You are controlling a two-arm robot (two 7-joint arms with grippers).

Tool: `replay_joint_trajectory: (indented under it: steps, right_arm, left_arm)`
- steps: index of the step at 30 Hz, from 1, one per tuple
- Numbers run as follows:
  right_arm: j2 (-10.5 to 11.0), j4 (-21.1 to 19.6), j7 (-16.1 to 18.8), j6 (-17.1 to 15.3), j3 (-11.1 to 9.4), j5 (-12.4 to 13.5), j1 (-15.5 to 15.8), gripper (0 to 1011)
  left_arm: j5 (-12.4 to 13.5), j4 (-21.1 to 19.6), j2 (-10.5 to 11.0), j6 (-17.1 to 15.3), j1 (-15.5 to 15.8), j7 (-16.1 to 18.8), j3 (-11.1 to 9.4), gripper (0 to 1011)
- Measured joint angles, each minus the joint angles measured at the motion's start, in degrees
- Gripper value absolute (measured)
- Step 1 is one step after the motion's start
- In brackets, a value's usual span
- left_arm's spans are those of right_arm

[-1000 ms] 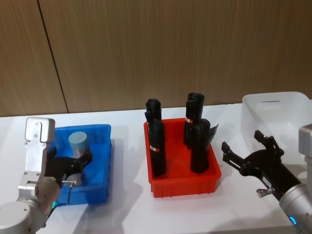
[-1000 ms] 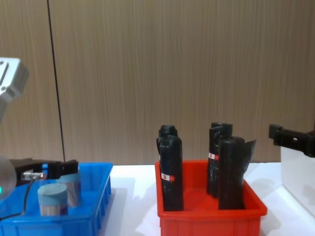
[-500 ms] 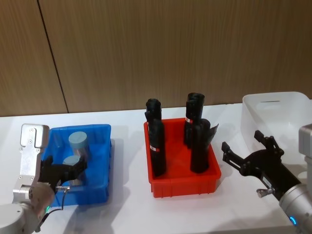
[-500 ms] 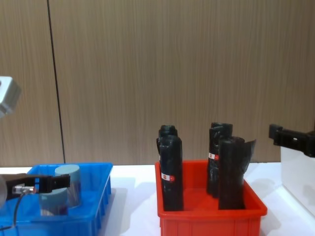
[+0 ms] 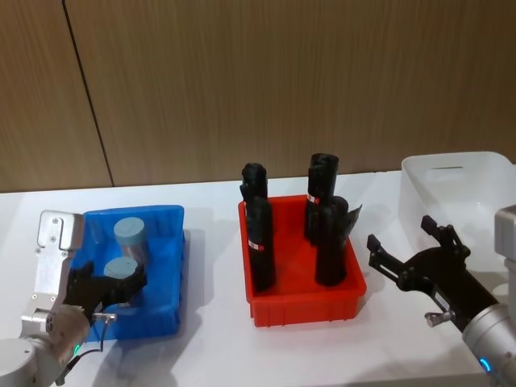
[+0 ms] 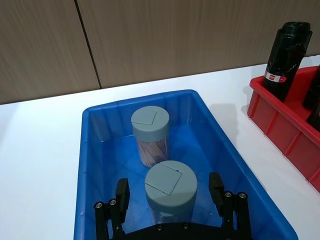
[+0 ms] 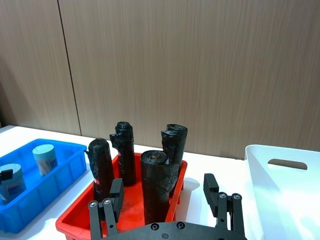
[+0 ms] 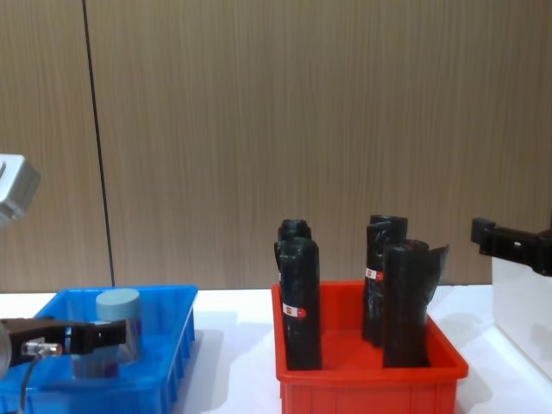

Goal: Pick the cotton swabs from the blue box and place them into the white box.

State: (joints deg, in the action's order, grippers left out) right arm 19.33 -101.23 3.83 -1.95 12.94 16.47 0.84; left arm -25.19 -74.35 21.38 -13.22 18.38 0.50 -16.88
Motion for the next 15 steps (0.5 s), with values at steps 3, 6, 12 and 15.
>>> replay_joint_trajectory:
  steps: [3, 6, 12, 15]
  right_arm:
    - [0.0, 0.0, 0.0, 0.0, 0.0, 0.0, 0.0, 1002]
    - [0.0, 0.0, 0.0, 0.0, 0.0, 0.0, 0.0, 1002]
    - [0.0, 0.0, 0.0, 0.0, 0.0, 0.0, 0.0, 1002]
    - [0.0, 0.0, 0.0, 0.0, 0.0, 0.0, 0.0, 1002]
  left_arm:
    - [0.39, 0.8, -0.12, 0.27, 0.35, -0.85, 0.0, 1004]
    - [1.08, 2.29, -0.4, 0.85, 1.1, -2.38, -0.01, 1004]
    - [1.97, 4.44, -0.91, 1.73, 2.19, -4.45, -0.11, 1004]
    - [2.38, 5.99, -1.28, 2.21, 2.97, -5.61, -0.22, 1004]
